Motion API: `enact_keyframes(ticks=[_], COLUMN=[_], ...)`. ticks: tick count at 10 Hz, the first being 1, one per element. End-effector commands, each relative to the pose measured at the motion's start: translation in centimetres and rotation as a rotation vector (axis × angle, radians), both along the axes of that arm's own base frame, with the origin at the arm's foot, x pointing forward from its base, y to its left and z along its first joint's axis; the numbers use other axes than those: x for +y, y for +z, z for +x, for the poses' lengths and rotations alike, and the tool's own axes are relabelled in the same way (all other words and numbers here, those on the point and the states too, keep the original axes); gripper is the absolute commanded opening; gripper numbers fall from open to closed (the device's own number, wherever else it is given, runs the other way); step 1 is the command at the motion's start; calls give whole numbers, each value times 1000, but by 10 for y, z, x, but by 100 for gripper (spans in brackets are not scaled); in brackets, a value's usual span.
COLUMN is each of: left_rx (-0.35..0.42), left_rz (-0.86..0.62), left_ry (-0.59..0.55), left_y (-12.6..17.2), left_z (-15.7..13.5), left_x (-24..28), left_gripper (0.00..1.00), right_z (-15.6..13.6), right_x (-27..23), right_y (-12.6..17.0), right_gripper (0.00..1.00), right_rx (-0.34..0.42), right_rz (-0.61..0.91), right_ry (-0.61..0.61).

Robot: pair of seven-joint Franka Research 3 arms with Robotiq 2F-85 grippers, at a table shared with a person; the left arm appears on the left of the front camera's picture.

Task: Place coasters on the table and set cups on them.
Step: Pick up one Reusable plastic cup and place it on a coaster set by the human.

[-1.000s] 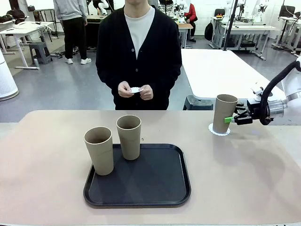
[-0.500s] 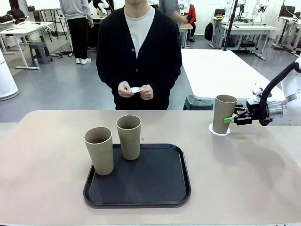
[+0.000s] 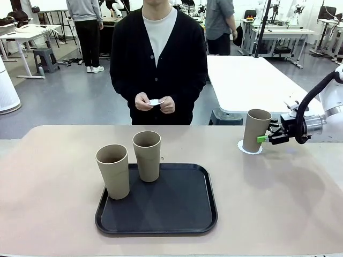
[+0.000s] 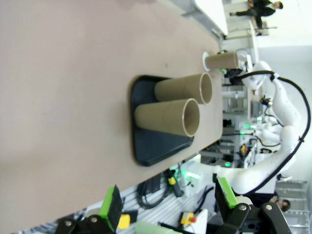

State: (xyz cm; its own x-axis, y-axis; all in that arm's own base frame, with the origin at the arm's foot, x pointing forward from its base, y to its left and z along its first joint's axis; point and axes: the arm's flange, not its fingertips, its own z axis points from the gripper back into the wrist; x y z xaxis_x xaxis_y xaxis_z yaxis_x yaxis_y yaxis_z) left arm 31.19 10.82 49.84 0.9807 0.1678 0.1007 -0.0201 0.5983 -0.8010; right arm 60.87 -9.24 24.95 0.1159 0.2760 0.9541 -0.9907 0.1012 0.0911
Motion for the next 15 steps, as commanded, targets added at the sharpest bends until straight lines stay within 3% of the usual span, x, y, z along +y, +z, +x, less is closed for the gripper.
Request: enact_keyframes(ticks=[1, 7, 11, 12, 13, 14, 15], left_rx=[-4, -4, -4, -4, -4, -4, -4], left_rz=[-9, -9, -9, -9, -9, -9, -9], left_ry=[4, 4, 4, 4, 4, 4, 4], left_y=[0, 0, 0, 0, 0, 0, 0], left_z=[0, 0, 0, 0, 0, 0, 0], left_x=[0, 0, 0, 0, 0, 0, 0], left_gripper=[100, 100, 100, 100, 100, 100, 100], right_z=[9, 1, -4, -9, -18, -38, -66], right_x=[1, -7, -28, -36, -43, -46, -37], right_y=[-1, 7, 16, 20, 28, 47, 78], right_gripper=[100, 100, 100, 100, 100, 100, 100], right_rx=[19, 16, 6, 32, 74, 122, 113], right_rz=[-13, -135, -205, -241, -331, -526, -665], right_ry=[20, 36, -44, -68, -96, -152, -243])
